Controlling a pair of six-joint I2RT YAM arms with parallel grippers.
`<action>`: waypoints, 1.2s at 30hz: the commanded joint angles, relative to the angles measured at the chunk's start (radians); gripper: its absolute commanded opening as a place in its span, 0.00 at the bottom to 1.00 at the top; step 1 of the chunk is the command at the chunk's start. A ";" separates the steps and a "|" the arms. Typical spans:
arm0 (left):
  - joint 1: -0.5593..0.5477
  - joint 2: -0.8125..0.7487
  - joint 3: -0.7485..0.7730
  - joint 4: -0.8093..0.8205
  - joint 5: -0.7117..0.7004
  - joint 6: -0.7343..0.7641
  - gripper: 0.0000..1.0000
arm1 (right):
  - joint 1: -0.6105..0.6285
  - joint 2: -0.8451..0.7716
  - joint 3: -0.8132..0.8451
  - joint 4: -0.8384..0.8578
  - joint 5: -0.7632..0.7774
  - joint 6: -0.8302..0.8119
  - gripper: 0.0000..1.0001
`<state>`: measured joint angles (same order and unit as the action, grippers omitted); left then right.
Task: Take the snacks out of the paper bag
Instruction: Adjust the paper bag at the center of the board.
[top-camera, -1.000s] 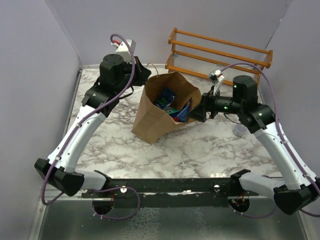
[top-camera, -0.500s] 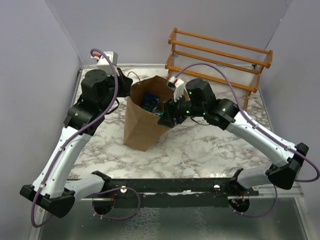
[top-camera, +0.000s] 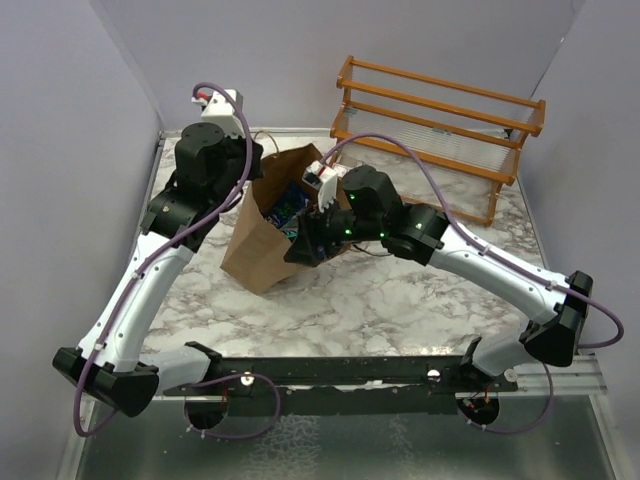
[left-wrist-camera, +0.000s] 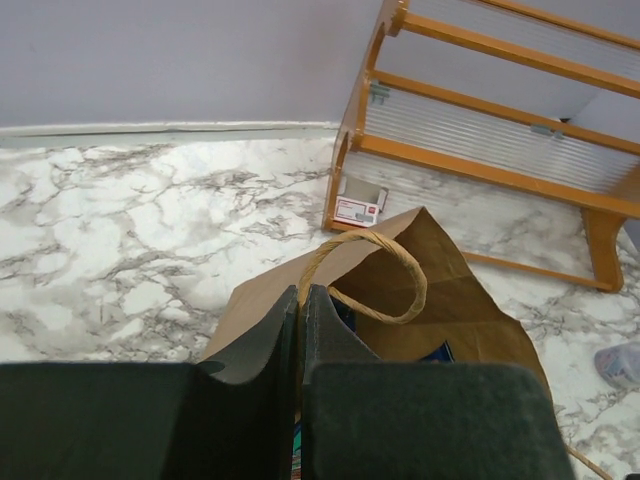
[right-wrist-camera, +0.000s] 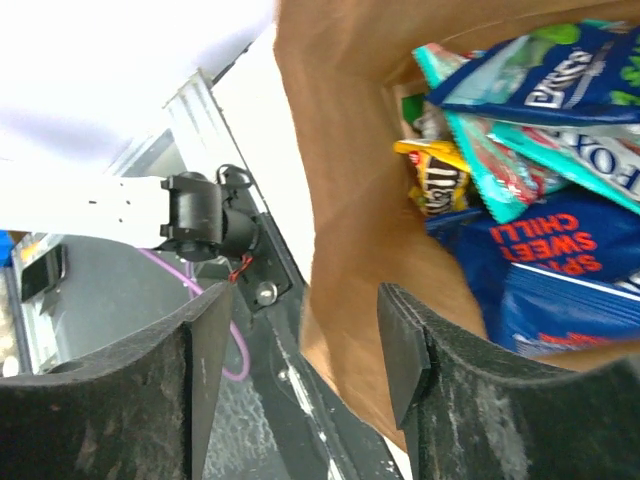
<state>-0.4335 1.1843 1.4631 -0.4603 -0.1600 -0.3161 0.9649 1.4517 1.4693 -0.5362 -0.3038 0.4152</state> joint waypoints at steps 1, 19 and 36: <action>0.002 -0.005 0.040 0.160 0.162 0.041 0.00 | 0.029 0.034 0.047 0.057 -0.067 0.016 0.63; 0.002 -0.063 -0.091 0.322 0.464 0.108 0.00 | 0.029 -0.318 -0.108 -0.102 0.468 0.131 0.72; 0.005 -0.038 -0.018 0.267 0.074 0.291 0.00 | 0.027 -0.199 -0.119 -0.094 0.620 0.118 0.72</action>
<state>-0.4313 1.1721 1.3815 -0.2577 0.0227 -0.0761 0.9897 1.2461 1.3209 -0.6720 0.3019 0.5533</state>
